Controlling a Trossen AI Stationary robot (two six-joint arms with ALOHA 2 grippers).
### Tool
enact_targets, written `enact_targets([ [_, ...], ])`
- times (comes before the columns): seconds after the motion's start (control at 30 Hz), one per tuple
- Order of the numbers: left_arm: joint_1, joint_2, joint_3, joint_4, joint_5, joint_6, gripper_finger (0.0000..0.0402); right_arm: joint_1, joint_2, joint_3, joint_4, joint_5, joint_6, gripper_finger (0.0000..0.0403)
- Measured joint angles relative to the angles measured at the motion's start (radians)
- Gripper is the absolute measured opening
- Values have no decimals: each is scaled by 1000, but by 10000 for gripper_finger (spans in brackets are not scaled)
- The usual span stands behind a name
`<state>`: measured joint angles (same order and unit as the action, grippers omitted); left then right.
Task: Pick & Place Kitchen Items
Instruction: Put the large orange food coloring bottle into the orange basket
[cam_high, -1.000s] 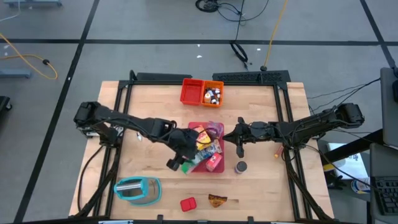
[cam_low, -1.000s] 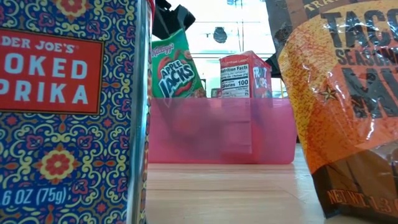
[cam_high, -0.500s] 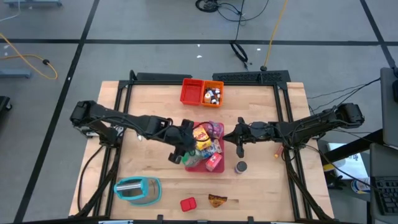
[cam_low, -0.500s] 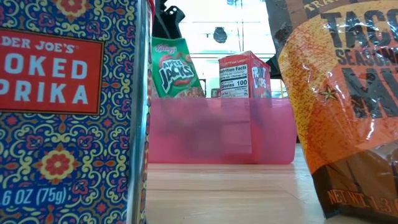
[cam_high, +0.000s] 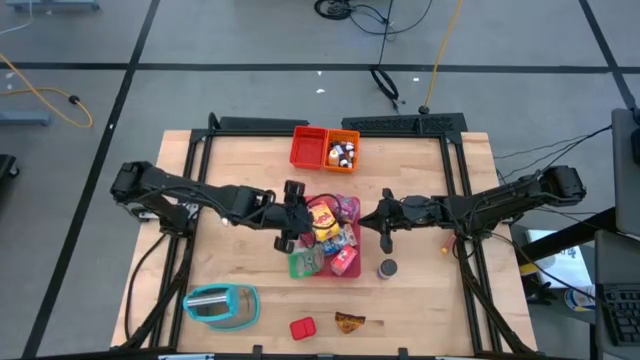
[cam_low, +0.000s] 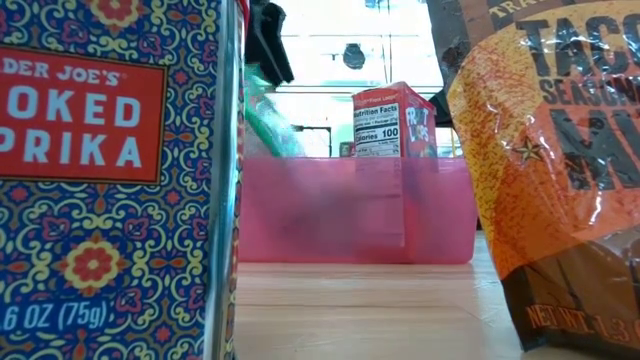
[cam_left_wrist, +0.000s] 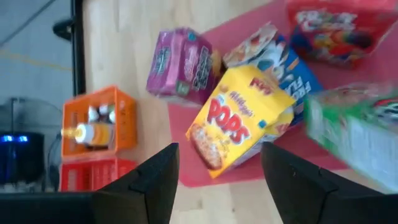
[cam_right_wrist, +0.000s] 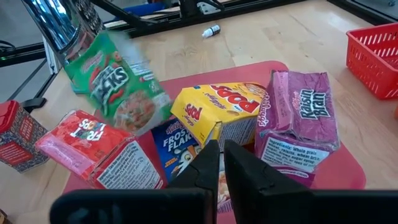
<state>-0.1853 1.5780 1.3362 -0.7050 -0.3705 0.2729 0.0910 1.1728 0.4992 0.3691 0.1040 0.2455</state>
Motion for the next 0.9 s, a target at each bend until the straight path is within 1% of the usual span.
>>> enact_targets([
  [0.03, 4, -1, 0, -4, 4, -12, 227, 0, 0, 0, -1, 0, 0, 18],
  [0.13, 13, -7, 1, 4, 75, -21, 227, 0, 0, 0, -5, 0, 0, 18],
  [0.27, 19, -5, 1, -4, 89, -48, 227, 0, 0, 0, -4, 0, 0, 18],
  [0.47, 21, 10, 0, 29, 231, -43, 227, 1, 0, 0, -3, 0, 0, 18],
  [0.7, 31, 56, 0, 120, 270, 33, 227, 1, 0, 0, 0, 0, 0, 18],
  [0.73, 37, 63, 0, 114, 265, 36, 227, 1, 0, 0, -1, 0, 0, 18],
  [0.8, 49, 68, 0, 102, 206, 27, 227, 1, 0, 0, -6, 0, 0, 18],
  [0.9, 73, 50, 0, 33, 38, -58, 227, 1, -2, 0, -17, 0, -1, 18],
])
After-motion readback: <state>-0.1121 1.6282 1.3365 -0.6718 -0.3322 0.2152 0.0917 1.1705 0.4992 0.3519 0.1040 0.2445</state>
